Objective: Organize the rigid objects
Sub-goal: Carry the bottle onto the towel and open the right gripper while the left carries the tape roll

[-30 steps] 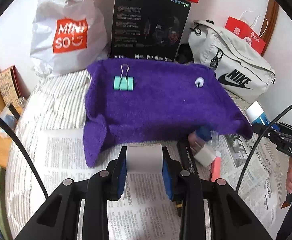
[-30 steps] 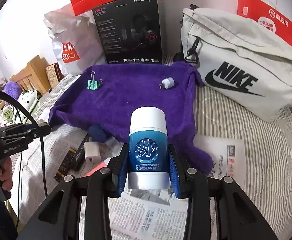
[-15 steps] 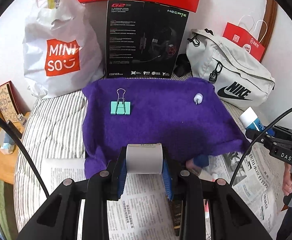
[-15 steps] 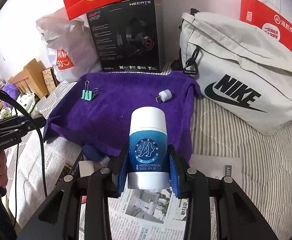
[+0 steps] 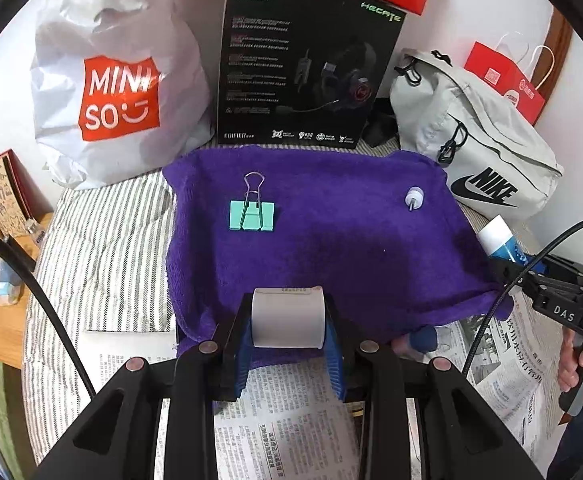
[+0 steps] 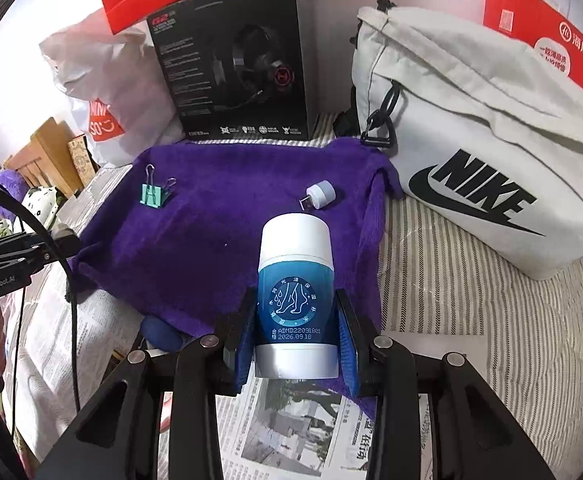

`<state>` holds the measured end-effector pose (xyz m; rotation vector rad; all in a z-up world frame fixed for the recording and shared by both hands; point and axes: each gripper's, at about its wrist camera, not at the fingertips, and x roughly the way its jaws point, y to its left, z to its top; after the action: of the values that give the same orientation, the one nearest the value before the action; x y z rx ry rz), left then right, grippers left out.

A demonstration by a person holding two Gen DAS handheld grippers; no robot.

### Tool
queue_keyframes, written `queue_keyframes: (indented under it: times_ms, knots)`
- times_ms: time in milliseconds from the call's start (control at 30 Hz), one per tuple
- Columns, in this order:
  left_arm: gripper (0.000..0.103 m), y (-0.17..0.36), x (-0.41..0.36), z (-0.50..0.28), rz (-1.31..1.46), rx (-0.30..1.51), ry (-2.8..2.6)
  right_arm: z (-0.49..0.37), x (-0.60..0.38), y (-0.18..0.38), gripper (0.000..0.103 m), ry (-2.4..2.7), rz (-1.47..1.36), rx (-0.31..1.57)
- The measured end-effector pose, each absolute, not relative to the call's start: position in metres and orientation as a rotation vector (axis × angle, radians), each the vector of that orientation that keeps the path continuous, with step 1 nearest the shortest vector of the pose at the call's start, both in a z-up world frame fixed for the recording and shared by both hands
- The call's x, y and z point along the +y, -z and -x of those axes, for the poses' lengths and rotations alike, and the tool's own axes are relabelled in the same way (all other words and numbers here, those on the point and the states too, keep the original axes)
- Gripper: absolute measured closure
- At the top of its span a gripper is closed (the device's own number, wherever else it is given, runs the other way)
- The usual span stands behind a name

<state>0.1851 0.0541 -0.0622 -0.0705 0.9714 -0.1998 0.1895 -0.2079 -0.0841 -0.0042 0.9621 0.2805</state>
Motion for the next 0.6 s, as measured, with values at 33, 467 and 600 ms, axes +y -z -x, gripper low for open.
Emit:
queue_keyframes:
  times_ms: [33, 467, 600]
  knots:
    - [0.074, 0.063, 0.055, -0.185, 0.072, 0.972, 0.202, -0.193, -0.208, 0.087, 0.067, -0.275, 0.005, 0.967]
    - [0.074, 0.071, 0.061, -0.201, 0.071, 0.976, 0.190, -0.228, -0.201, 0.115, 0.067, -0.264, 0.041, 0.999]
    - [0.074, 0.076, 0.065, -0.209, 0.083, 0.978, 0.177, -0.237, -0.200, 0.121, 0.067, -0.273, 0.026, 1.013]
